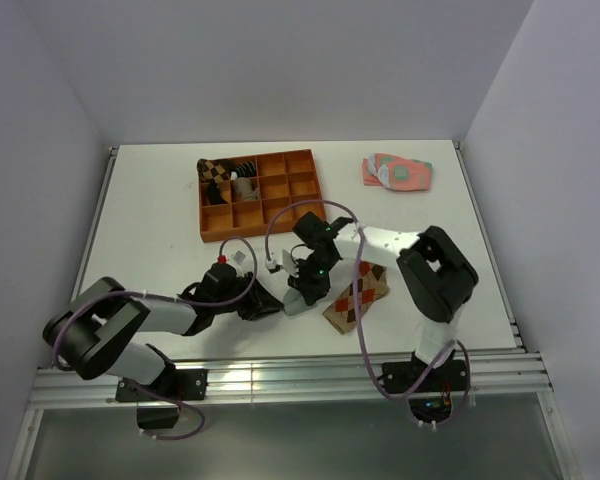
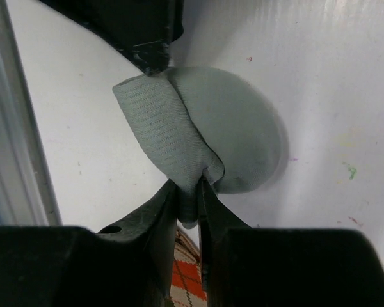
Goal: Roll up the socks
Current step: Roll the sock at the center of the board.
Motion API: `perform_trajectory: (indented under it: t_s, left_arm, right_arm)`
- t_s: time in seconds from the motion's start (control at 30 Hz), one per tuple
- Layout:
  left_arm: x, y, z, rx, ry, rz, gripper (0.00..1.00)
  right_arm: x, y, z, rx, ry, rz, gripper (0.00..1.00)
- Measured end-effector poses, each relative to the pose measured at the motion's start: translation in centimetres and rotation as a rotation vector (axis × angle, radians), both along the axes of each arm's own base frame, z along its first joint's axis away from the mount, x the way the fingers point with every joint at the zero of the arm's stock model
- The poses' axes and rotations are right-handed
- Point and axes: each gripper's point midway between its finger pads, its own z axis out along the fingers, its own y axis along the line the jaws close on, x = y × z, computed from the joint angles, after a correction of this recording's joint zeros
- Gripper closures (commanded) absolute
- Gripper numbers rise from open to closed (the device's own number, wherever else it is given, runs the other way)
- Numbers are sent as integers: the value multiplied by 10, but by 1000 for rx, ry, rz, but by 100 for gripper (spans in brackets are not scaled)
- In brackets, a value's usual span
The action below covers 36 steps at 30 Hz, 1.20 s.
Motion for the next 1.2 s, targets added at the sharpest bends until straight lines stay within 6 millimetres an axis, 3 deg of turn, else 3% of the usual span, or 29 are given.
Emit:
perform_trajectory:
  t_s: [0.43,0.57,0.77,1.1,1.2]
  left_arm:
    - [9,7,41,186,-426,31,48]
    - [13,10,40,261,-528,2,43]
    - [13,0,40,298,-648,-82,39]
    - [15,-22,23,316,-691,-213,41]
    - [15,-26,18,319,-687,-226,46]
  right_arm:
    - [8,7,-1,-111,423,-90,78]
    - [7,6,-2,-122,475,-103,77]
    - [0,5,-2,-145,538,-117,77]
    - [0,3,-2,-168,570,-151,77]
    - [1,3,-2,-169,573,-157,77]
